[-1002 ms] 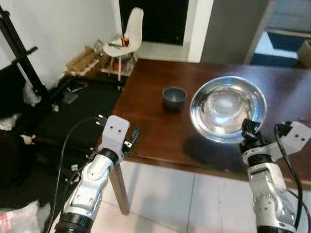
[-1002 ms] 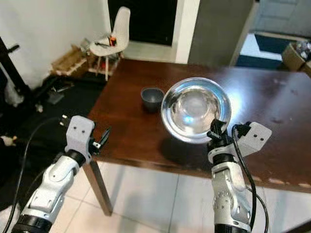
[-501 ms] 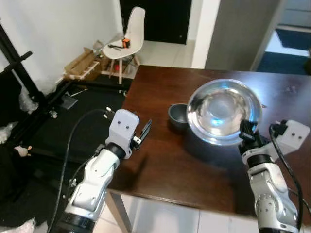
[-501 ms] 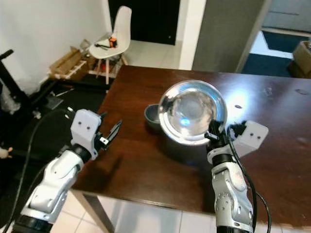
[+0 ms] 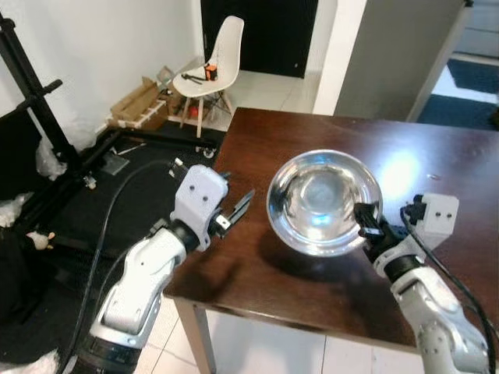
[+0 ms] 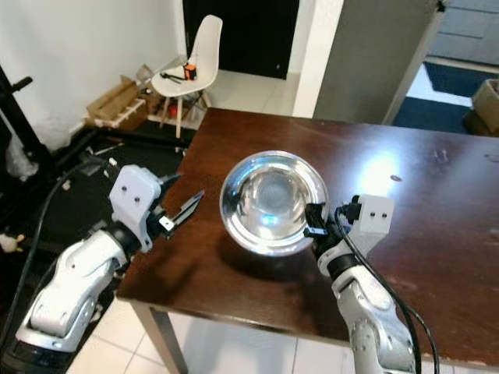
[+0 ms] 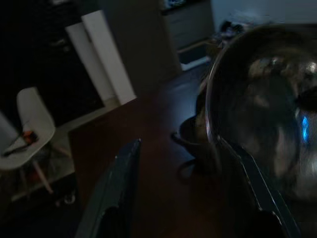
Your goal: Setting the table
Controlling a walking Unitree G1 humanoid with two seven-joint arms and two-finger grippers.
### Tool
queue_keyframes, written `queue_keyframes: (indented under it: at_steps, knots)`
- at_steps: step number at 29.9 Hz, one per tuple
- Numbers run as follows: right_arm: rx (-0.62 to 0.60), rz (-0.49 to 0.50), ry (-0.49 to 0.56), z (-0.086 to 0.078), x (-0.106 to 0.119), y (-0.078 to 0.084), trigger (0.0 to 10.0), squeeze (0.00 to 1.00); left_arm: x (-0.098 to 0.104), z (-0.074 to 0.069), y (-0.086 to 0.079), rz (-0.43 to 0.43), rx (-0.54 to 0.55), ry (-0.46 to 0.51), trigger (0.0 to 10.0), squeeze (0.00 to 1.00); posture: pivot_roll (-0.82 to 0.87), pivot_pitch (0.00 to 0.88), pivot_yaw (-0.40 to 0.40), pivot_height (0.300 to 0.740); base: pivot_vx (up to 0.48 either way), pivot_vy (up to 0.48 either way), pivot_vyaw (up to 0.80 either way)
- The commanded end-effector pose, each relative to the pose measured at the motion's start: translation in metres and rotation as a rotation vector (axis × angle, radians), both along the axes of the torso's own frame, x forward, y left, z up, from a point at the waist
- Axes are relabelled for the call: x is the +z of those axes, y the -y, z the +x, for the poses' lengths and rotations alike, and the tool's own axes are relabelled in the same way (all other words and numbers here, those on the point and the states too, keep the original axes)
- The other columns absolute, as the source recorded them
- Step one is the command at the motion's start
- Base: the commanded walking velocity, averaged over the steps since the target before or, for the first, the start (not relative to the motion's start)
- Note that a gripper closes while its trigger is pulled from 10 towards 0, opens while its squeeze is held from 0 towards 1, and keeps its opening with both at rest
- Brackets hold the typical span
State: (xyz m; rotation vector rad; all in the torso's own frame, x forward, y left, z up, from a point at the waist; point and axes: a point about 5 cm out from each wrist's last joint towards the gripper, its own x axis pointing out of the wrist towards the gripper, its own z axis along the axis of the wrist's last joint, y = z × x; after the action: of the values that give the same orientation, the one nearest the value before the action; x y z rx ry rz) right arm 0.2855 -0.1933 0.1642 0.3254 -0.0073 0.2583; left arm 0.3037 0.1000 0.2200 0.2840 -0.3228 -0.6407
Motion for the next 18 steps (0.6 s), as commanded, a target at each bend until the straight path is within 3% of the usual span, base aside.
queue_keyframes:
  at_steps: [1,3,4,6,12,18]
  knots:
    - [0.121,0.059,-0.045,-0.001,-0.001,-0.019,10.0,0.0,0.007,-0.001,0.0,0.017,-0.033,0.006,10.0,0.0,-0.06,0.0,0.084,0.74,0.0,0.0,0.0]
    - [0.132,0.093,-0.075,0.001,-0.003,-0.023,10.0,0.0,0.01,-0.001,-0.001,0.022,-0.04,0.011,10.0,0.0,-0.06,0.0,0.083,0.74,0.0,0.0,0.0]
    - [0.147,0.169,-0.154,0.008,-0.01,-0.033,10.0,0.0,0.016,-0.001,-0.002,0.043,-0.059,0.026,10.0,0.0,-0.04,0.0,0.078,0.74,0.0,0.0,0.0]
    - [0.145,0.217,-0.223,0.014,-0.017,-0.039,10.0,0.0,0.022,-0.002,-0.004,0.065,-0.071,0.041,10.0,0.0,-0.04,0.0,0.076,0.74,0.0,0.0,0.0]
    - [0.101,0.269,-0.282,0.031,-0.025,-0.046,10.0,0.0,0.03,-0.003,-0.007,0.082,-0.079,0.057,10.0,0.0,-0.03,0.0,0.079,0.74,0.0,0.0,0.0]
    - [0.078,0.327,-0.348,0.074,-0.021,-0.065,10.0,0.0,0.053,-0.005,-0.018,0.066,-0.042,0.097,10.0,0.0,0.02,0.02,0.075,0.74,0.0,0.0,0.0]
